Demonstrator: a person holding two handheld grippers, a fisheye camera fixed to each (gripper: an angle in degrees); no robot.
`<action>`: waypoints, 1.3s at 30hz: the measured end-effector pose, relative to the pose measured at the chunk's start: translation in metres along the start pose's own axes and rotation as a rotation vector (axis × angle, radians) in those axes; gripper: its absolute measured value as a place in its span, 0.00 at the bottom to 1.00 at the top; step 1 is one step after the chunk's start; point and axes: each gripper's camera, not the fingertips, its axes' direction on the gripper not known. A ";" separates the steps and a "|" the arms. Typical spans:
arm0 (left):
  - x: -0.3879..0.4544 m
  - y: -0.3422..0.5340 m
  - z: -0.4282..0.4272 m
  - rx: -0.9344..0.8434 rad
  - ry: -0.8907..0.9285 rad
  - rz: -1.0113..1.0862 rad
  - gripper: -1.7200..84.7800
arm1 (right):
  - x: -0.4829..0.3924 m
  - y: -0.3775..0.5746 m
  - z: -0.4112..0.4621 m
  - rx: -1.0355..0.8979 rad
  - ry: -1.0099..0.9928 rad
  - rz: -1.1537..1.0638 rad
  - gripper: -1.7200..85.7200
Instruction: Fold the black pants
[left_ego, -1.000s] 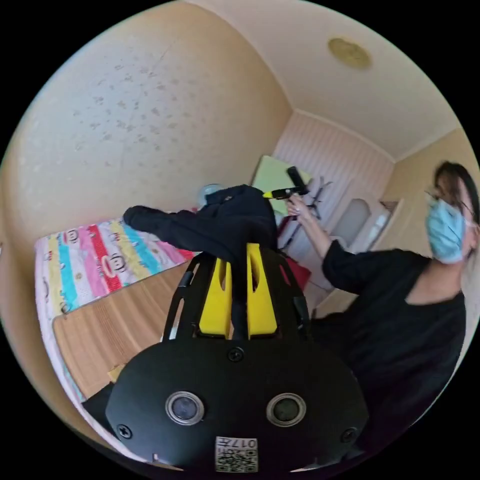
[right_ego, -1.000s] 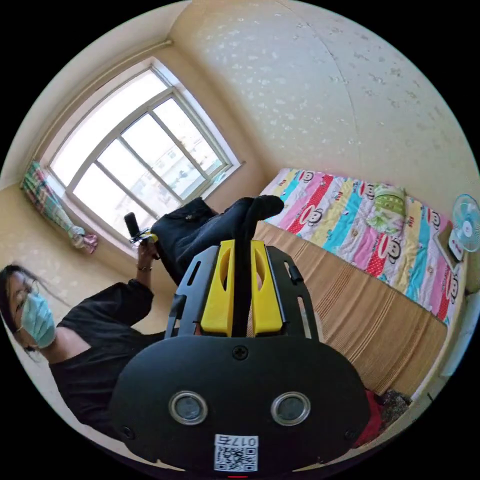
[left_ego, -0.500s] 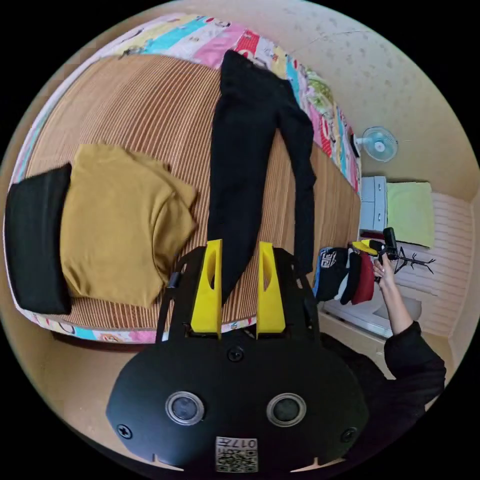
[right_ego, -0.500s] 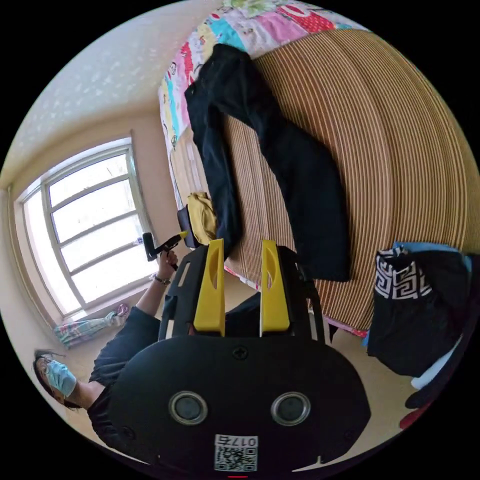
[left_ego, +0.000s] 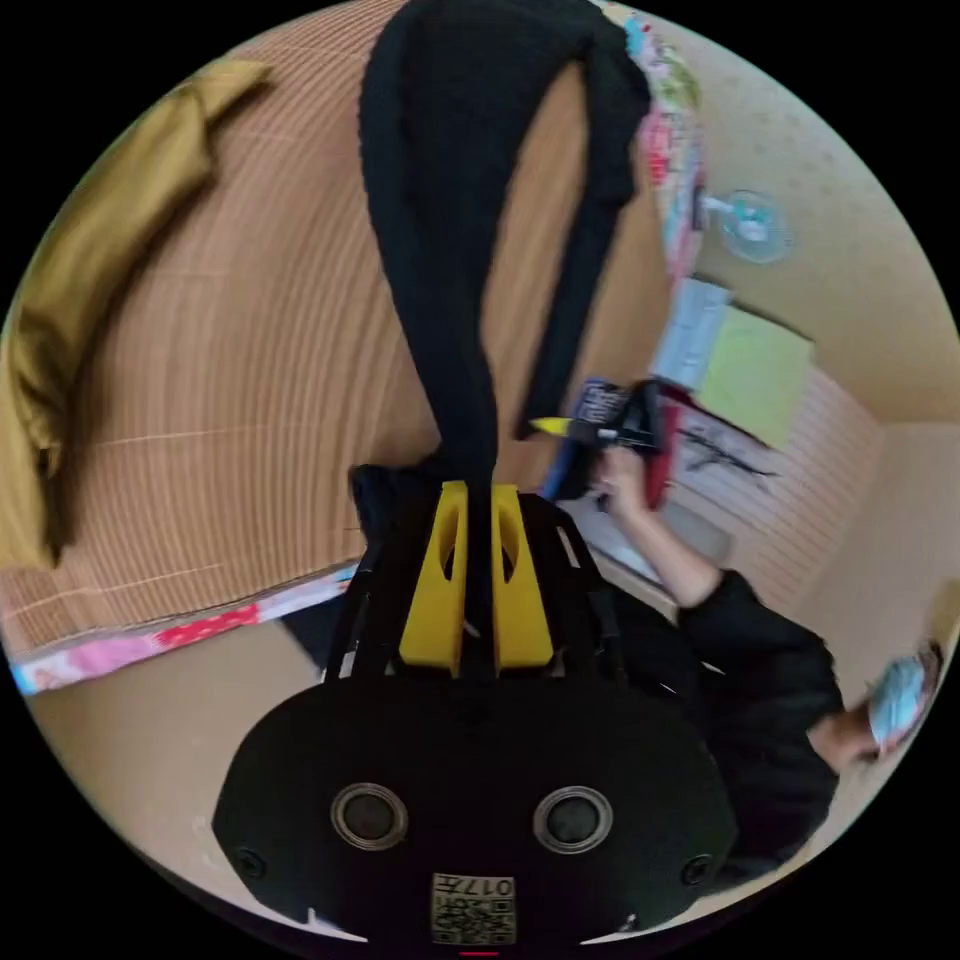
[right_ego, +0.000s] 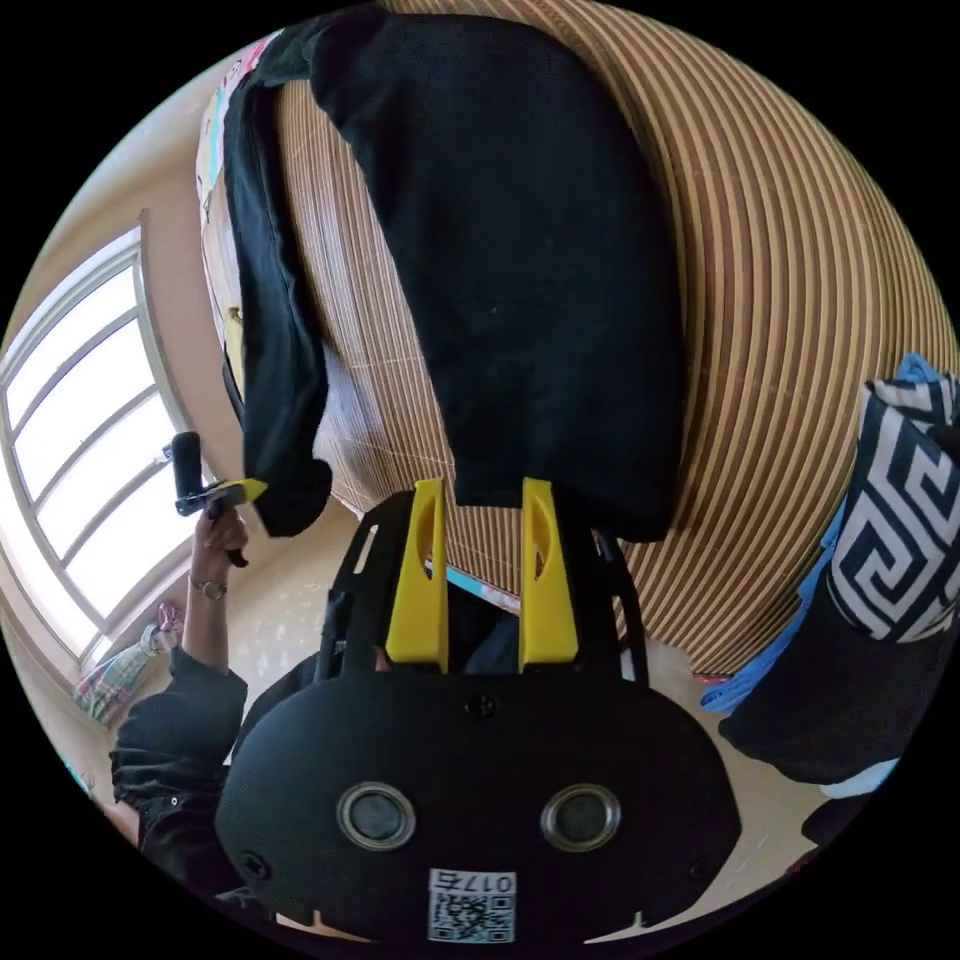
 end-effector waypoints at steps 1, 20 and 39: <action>0.020 0.017 -0.023 0.074 0.168 0.093 0.07 | -0.003 0.001 -0.001 -0.007 0.023 -0.011 0.13; -0.020 0.191 -0.088 0.458 -0.275 -0.228 0.11 | -0.051 0.059 -0.076 0.105 0.185 -0.117 0.23; -0.037 0.258 -0.149 0.329 -0.269 -0.201 0.01 | -0.085 0.101 -0.082 0.052 0.570 -0.152 0.18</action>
